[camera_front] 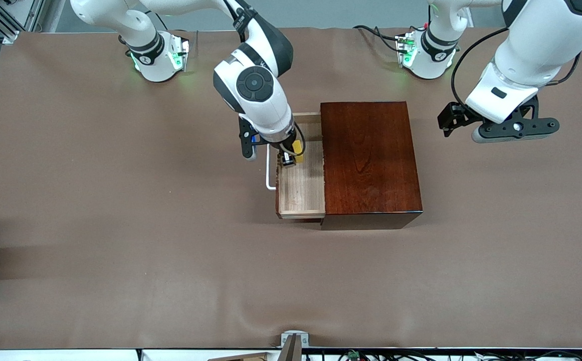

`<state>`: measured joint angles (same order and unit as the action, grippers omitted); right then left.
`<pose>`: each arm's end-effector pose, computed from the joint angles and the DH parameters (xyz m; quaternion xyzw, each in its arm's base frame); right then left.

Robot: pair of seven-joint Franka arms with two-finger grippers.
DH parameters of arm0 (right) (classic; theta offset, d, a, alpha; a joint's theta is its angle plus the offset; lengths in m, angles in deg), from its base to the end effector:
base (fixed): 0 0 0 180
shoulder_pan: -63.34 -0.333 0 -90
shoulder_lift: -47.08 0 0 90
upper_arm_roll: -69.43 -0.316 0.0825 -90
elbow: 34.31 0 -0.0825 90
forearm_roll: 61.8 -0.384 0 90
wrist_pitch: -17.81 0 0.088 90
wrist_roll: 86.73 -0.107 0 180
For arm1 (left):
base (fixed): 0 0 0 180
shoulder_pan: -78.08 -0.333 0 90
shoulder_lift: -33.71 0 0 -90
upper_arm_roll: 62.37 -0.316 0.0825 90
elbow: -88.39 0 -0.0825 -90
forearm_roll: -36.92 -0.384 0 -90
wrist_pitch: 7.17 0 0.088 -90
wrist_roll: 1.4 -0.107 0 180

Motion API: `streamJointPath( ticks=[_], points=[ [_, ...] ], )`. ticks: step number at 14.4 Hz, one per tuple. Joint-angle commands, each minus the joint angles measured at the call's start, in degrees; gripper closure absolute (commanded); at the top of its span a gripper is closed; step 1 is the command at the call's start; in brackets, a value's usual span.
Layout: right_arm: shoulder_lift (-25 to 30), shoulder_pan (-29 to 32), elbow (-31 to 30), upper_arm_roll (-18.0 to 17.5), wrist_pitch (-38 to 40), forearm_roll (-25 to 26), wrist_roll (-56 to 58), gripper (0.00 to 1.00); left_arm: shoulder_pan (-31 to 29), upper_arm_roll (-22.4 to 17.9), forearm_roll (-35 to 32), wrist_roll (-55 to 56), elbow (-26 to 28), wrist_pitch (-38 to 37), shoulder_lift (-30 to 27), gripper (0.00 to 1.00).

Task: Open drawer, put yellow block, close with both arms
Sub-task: 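Carry the yellow cube with the right gripper over the open drawer, then lower the cube into the drawer while the left gripper moves to the box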

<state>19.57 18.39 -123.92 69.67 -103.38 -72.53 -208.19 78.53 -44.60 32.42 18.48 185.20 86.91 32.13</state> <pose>0.4871 0.4948 0.3738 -0.7520 0.6533 0.0759 0.0448 0.5241 -0.1664 0.5892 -0.9989 -0.0114 -0.0040 0.0445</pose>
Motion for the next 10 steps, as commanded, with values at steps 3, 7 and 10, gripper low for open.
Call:
streamJointPath(
  ticks=[3, 7, 10],
  points=[
    [-2.01, -0.58, 1.45, 0.64, -0.63, -1.05, -2.90, 1.00, 1.21, 0.86, 1.16, 4.10, -1.00, 0.06, 1.40, 0.00],
    [-3.34, -0.92, 1.28, 0.64, -2.12, -1.05, -3.61, 1.00, 1.48, 2.97, 0.90, 8.67, -1.09, 0.67, 3.77, 0.00],
    [-4.39, -1.71, 1.19, 0.73, -2.38, -0.96, -3.61, 1.00, 1.92, 4.47, 0.89, 11.40, -1.62, 1.37, 5.09, 0.00]
  ],
)
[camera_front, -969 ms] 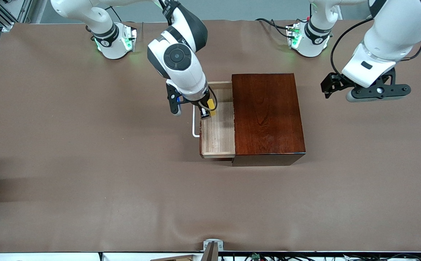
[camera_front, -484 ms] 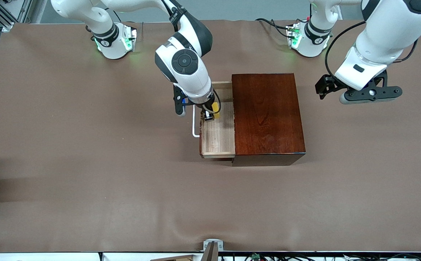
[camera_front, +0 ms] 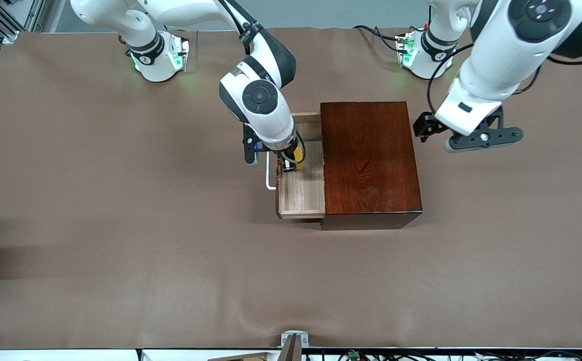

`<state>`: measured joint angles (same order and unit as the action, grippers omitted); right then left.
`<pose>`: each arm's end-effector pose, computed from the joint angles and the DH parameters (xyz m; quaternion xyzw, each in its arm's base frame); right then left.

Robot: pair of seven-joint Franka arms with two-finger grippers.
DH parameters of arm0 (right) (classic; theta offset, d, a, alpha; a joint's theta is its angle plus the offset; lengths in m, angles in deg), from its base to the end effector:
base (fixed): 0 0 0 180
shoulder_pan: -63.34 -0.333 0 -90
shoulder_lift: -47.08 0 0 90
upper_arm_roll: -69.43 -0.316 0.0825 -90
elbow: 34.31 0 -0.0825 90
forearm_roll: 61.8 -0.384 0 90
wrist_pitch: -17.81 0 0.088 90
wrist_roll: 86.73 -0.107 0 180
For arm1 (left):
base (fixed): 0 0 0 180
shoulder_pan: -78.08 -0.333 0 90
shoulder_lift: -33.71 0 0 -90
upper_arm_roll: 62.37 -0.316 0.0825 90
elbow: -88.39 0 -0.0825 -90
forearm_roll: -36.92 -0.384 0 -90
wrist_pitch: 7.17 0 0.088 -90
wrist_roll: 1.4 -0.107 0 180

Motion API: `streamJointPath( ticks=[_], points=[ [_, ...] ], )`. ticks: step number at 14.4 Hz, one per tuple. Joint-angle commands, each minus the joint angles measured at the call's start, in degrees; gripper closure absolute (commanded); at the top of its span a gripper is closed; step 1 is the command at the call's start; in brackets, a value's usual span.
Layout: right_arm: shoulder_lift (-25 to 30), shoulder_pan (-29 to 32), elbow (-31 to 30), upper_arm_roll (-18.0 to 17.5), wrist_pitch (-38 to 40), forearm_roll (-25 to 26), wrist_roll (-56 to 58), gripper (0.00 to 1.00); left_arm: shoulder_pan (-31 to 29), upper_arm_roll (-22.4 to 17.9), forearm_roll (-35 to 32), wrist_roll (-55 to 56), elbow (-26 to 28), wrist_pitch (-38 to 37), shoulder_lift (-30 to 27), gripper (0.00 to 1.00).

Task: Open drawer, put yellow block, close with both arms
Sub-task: 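Lower the cube into the drawer while the left gripper moves to the box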

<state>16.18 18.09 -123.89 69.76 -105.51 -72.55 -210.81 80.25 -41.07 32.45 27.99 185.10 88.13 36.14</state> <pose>0.4894 0.4997 0.3362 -0.7360 0.6721 0.0753 0.0321 0.5256 -0.2159 0.5548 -0.9979 -0.0467 0.0149 0.0420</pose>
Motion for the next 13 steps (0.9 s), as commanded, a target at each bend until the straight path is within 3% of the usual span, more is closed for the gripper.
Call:
streamJointPath(
  ticks=[1, 3, 6, 7, 8, 9, 13],
  points=[
    [-1.18, -1.42, 1.07, 0.55, -0.35, -0.94, -0.99, 1.00, 0.72, 1.19, 0.69, 3.21, -1.70, 0.24, 1.70, 0.00],
    [-1.18, -1.42, 1.06, 0.64, -0.35, -0.94, -1.08, 1.00, 2.13, 1.28, 0.60, 4.45, -2.75, 0.24, 2.84, 0.00],
    [-1.27, -1.51, 1.15, 0.64, -0.26, -0.94, -1.08, 0.69, 2.83, 1.37, 0.60, 4.63, -3.28, 0.24, 3.81, 0.00],
    [-1.18, -1.60, 1.15, 0.64, -0.26, -0.94, -1.08, 0.49, 3.44, 1.28, 0.86, 4.63, -3.54, 0.24, 3.99, 0.00],
    [-1.27, -1.60, 1.15, 0.64, -0.26, -0.94, -1.25, 0.17, 3.97, 1.37, 0.87, 4.71, -3.63, 0.24, 4.25, 0.00],
    [-1.18, -1.69, 1.24, 0.64, -0.17, -0.94, -1.34, 0.00, 4.50, 1.37, 0.87, 4.89, -3.98, 0.24, 4.95, 0.00],
    [-1.10, -1.34, 2.81, 0.73, 0.44, -0.41, -1.25, 0.00, 7.84, 1.37, 0.69, 10.94, -8.28, 0.24, 8.98, 0.00]
  ],
)
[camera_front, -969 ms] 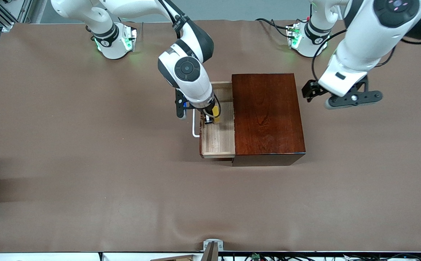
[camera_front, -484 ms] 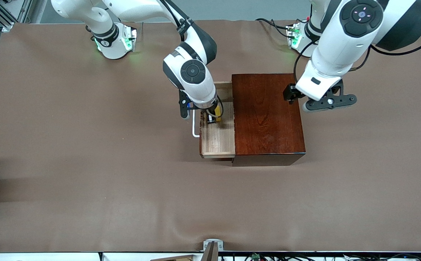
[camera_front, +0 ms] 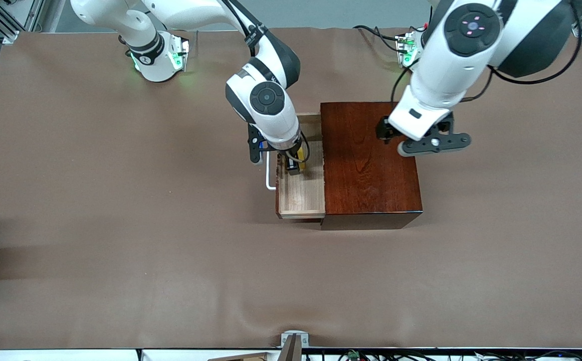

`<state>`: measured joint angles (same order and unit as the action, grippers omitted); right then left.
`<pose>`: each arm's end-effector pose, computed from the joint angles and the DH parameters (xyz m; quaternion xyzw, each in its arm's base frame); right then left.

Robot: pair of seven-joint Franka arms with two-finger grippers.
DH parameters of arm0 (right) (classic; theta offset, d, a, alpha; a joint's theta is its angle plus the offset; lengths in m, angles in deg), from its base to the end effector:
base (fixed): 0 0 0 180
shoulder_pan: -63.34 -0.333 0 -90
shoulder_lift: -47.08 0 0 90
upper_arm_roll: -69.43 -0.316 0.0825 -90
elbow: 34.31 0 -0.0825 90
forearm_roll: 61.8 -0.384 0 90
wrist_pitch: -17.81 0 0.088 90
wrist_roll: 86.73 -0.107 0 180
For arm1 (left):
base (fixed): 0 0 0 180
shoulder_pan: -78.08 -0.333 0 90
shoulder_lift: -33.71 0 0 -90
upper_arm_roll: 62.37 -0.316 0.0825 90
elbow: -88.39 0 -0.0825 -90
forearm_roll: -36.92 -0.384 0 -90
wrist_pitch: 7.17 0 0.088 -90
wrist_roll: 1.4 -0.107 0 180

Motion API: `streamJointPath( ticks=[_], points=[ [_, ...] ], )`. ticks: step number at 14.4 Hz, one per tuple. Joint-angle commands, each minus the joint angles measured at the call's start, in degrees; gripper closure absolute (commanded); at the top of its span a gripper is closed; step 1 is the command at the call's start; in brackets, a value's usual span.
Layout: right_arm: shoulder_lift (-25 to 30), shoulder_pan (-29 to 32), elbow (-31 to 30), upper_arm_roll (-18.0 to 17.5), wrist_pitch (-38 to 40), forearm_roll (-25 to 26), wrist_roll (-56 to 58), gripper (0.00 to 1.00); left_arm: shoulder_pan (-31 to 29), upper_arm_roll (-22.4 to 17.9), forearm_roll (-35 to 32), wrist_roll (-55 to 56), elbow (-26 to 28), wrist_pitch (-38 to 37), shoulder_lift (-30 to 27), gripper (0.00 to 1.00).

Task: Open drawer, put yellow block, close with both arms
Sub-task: 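Lower the cube into the drawer while the left gripper moves to the box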

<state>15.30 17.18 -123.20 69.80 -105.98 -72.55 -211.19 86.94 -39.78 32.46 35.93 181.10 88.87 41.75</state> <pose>0.4843 0.5096 0.3318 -0.7386 0.6692 0.0750 0.0336 0.5186 -0.2931 0.5359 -0.9982 -0.0466 0.0228 0.0297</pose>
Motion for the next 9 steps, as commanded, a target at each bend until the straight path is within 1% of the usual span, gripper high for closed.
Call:
streamJointPath(
  ticks=[1, 3, 6, 9],
  points=[
    [-0.13, -0.17, 2.66, 0.68, 1.00, -0.50, -0.87, 0.00, 1.76, 0.08, 0.77, 3.97, -6.21, -0.50, 4.78, 0.00],
    [0.22, 0.10, 3.72, 0.86, 1.26, -0.50, -0.87, 0.00, 3.61, 0.00, 0.77, 5.99, -7.80, -0.50, 6.98, 0.00],
    [0.14, 1.15, 7.14, 1.03, 5.73, -0.32, -0.61, 0.00, 6.16, 0.00, 0.69, 8.54, -10.96, 1.16, 10.49, 0.00],
    [0.22, 3.35, 10.75, 1.04, 10.92, -0.32, 0.61, 0.00, 7.74, 0.00, 0.60, 12.57, -11.06, 5.03, 11.99, 0.00]
  ],
)
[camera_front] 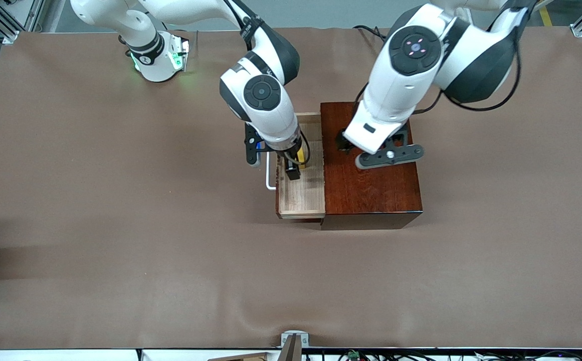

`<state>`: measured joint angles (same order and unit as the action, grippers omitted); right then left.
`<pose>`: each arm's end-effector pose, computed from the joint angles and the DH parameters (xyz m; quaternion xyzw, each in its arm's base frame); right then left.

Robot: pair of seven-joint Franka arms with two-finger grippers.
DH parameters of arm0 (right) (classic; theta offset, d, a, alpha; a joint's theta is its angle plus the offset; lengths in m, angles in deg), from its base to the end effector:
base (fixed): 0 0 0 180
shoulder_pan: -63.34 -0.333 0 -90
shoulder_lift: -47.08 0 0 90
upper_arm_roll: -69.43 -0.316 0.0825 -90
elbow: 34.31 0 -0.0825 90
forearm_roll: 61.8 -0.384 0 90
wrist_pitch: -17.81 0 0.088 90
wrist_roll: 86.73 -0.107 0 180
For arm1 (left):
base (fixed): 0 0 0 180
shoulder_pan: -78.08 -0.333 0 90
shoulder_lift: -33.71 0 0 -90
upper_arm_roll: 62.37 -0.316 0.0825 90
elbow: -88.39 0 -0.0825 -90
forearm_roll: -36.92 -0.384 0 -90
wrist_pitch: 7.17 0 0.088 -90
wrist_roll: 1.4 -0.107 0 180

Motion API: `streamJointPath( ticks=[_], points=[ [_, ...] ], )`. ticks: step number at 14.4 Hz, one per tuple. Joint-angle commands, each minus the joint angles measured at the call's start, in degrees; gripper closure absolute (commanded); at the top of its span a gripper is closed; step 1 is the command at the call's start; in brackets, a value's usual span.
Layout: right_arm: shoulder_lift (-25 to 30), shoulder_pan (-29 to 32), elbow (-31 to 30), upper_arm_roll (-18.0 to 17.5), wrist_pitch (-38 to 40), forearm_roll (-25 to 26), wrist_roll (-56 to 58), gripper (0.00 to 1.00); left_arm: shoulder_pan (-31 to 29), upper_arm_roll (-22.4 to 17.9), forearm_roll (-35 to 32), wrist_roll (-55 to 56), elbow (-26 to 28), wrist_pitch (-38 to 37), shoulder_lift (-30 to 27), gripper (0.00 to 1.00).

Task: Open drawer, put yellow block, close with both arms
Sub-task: 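Lower the cube into the drawer while the left gripper moves to the box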

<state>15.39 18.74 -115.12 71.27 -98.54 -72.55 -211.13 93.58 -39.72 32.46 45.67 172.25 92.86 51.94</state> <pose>0.5169 0.4983 0.3879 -0.7300 0.6782 0.0727 0.0421 0.5357 -0.3695 0.5106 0.9966 0.0793 -0.0193 0.0124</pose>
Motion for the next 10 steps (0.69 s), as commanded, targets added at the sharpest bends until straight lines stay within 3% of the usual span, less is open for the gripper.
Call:
streamJointPath(
  ticks=[1, 10],
  points=[
    [0.31, 2.41, 3.19, -0.44, 4.19, -0.32, 1.26, 0.00, 2.24, -0.06, 0.60, 5.12, -2.21, 2.35, 2.42, 0.00],
    [1.54, 8.82, 7.67, -0.17, 11.31, -0.23, 8.90, 0.00, 9.63, -0.59, 0.51, 20.87, -5.90, 10.36, 8.57, 0.00]
  ],
)
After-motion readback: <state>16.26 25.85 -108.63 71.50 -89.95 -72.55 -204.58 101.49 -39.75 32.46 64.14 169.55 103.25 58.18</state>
